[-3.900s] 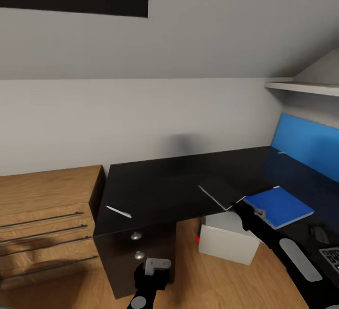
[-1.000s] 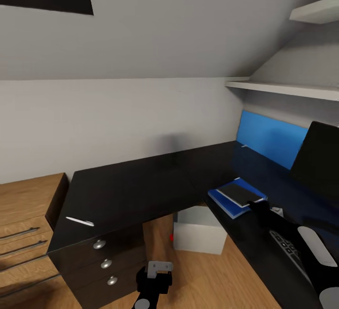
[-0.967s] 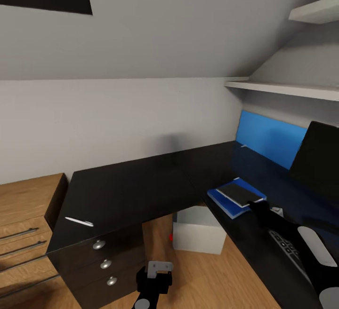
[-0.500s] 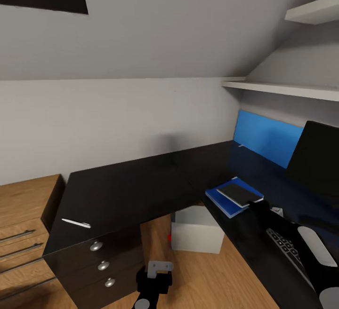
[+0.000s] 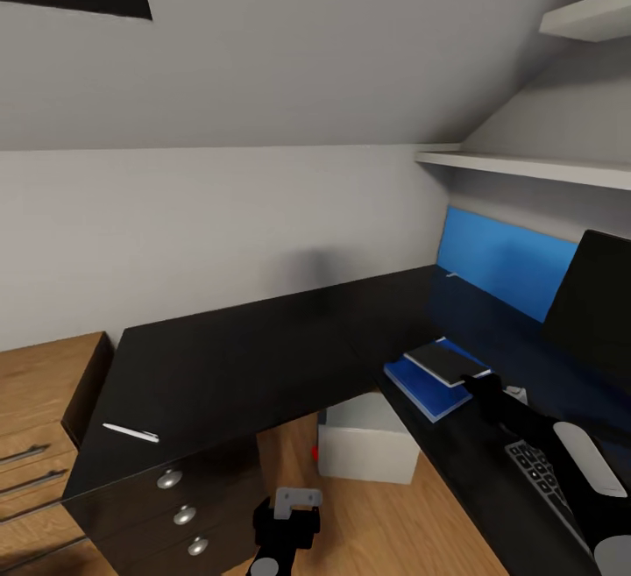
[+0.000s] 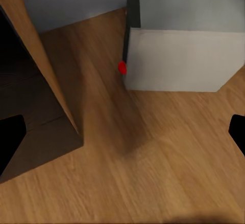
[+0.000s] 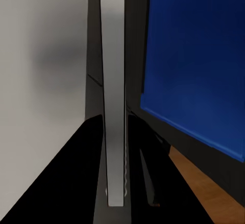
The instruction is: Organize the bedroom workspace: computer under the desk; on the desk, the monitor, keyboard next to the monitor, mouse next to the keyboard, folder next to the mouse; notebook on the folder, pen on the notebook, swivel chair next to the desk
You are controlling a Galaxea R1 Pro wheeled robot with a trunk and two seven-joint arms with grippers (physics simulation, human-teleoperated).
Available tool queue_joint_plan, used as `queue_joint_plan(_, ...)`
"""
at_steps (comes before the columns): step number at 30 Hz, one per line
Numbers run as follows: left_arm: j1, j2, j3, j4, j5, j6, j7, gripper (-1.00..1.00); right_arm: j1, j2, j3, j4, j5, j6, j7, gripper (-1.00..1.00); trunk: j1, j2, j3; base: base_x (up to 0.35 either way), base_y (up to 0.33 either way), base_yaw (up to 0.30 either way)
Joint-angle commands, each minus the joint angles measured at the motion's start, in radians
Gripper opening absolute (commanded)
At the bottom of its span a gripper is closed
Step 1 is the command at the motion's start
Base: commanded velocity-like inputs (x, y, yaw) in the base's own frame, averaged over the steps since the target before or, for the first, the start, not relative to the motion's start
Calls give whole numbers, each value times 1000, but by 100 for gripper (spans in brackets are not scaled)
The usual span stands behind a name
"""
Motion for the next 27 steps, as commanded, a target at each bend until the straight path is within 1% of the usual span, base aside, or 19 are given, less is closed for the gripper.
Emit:
queue_joint_plan(1, -1, 0, -4, 2, 3, 5, 8, 100, -1, 0, -2, -1, -12, 2, -7, -100, 0, -1, -1, 105, -15, 0)
queue_joint_plan(9, -1, -2, -5, 9, 2, 5, 8, 100, -1, 0, -2, -2, -12, -6, -7, -100, 0, -1, -1, 38, -5, 0)
queue_joint_plan(14, -1, -2, -5, 9, 2, 5, 7, 100, -1, 0, -2, -2, -12, -8, -7, -100, 0, -1, -1, 148, 0, 0)
queue_joint_plan(27, -1, -2, -5, 10, 2, 5, 8, 100, -1, -1, -2, -2, -12, -8, -7, -100, 0, -1, -1, 10, 0, 0)
